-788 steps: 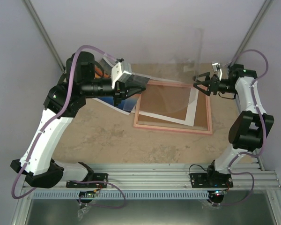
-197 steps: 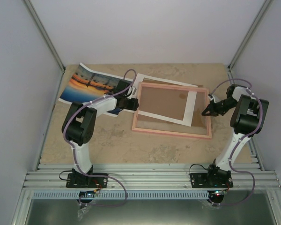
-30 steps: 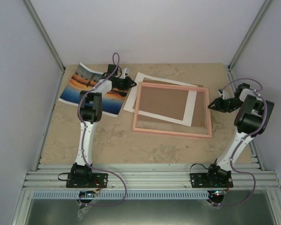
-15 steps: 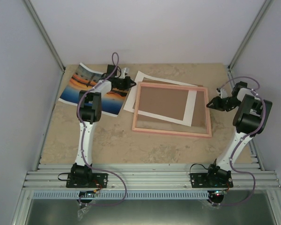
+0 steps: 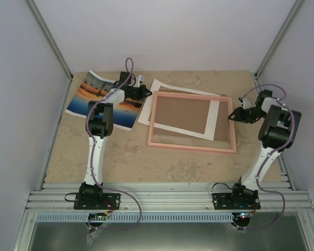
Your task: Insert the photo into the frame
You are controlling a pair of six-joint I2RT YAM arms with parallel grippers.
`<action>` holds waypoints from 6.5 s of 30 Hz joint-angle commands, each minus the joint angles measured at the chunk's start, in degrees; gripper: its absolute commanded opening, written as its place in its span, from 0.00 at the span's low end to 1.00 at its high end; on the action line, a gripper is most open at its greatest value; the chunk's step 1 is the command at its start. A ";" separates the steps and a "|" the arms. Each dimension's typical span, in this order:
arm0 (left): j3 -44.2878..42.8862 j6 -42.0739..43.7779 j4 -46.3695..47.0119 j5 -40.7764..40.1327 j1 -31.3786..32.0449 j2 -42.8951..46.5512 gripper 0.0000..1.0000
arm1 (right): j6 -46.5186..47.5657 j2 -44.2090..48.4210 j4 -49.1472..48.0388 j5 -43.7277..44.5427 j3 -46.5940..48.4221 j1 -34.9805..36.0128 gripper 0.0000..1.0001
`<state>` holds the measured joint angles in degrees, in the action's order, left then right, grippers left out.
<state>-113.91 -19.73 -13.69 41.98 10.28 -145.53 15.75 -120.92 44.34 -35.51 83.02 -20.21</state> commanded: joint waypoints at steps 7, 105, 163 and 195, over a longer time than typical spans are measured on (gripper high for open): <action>1.08 1.67 -0.77 -1.96 1.01 3.49 0.00 | -0.19 -0.98 -0.34 2.99 -0.67 1.18 0.27; 77.33 -43.76 37.84 -13.30 4.66 65.16 0.00 | 11.62 31.69 5.58 -22.30 -16.47 -9.85 0.80; 61.36 -29.14 37.03 -15.81 13.71 41.41 0.19 | 11.13 30.91 5.85 -22.76 -16.67 -9.85 0.79; 61.44 12.02 2.16 -39.41 17.92 55.86 0.63 | 16.33 21.54 4.32 -2.54 -22.45 -9.24 0.71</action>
<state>-53.91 -10.81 -10.52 0.86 28.82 -89.62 30.26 -95.61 48.69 -41.74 62.13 -29.50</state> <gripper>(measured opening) 0.652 0.728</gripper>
